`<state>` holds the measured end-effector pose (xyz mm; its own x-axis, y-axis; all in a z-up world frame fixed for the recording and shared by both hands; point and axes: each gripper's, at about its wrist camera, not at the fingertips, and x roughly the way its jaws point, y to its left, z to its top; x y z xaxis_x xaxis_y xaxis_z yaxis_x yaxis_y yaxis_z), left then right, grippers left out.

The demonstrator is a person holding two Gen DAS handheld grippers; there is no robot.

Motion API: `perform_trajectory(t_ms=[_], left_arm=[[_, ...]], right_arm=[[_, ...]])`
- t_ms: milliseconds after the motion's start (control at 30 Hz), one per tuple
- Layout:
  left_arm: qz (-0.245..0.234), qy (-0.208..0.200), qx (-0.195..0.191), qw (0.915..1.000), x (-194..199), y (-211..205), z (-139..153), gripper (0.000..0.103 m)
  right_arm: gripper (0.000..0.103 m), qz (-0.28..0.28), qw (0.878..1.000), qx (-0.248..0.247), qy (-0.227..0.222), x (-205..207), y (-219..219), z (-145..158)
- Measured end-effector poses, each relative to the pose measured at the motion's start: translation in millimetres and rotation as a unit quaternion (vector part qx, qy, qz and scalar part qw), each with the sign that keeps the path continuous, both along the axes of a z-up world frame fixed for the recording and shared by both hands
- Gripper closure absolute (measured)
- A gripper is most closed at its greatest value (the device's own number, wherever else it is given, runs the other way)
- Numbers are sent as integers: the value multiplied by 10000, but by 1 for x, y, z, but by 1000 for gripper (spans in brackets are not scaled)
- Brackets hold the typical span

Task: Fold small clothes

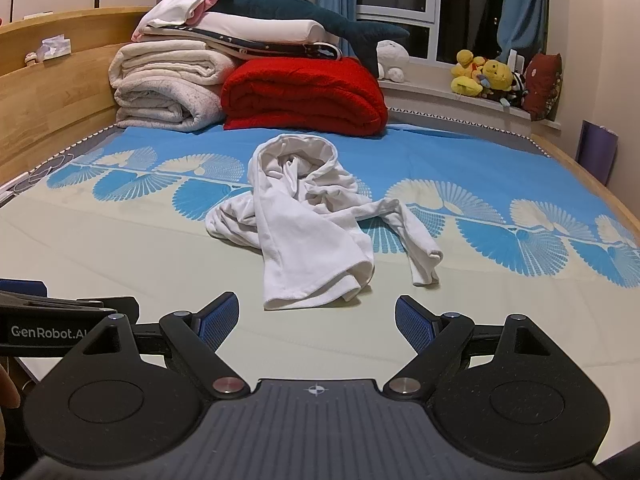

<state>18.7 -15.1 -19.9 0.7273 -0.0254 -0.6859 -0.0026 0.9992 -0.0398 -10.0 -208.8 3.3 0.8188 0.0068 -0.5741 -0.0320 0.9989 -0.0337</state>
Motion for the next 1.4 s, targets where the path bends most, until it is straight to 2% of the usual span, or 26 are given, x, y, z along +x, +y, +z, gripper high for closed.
perform_trajectory(t_ms=[833,933,1067,1133,1200,1233,1300,1367,1400], left_arm=[[-26,21,9,10000,1,-2,-3,1],[-22,10,56,10000,0,-1,-5,1],[28,-51,102,9999,-1,1,-5,2],[25,-64,113,9999,-1,2,-5,7],[-45,-53,148,9999,0,0,-4,24],[-102,-37,157,9998,1,-1,-5,29],[-207,2,149,9997,2,-3,-4,52],[-299,142,90,9994,5,-3,-3,62],[-323,274,27,9991,9,-1,-3,71]], right_arm=[[20,10,10000,-76,11,1,-1,-1],[20,-182,9998,-100,-50,4,-5,0],[19,-521,9983,258,57,13,-30,7],[19,-633,9973,371,47,19,-46,15],[19,-619,9968,499,59,29,-63,23],[19,-615,9968,508,41,34,-70,26],[19,-606,9972,442,-24,50,-85,32],[21,-545,9972,519,-7,67,-101,35],[23,-520,9971,559,22,76,-108,35]])
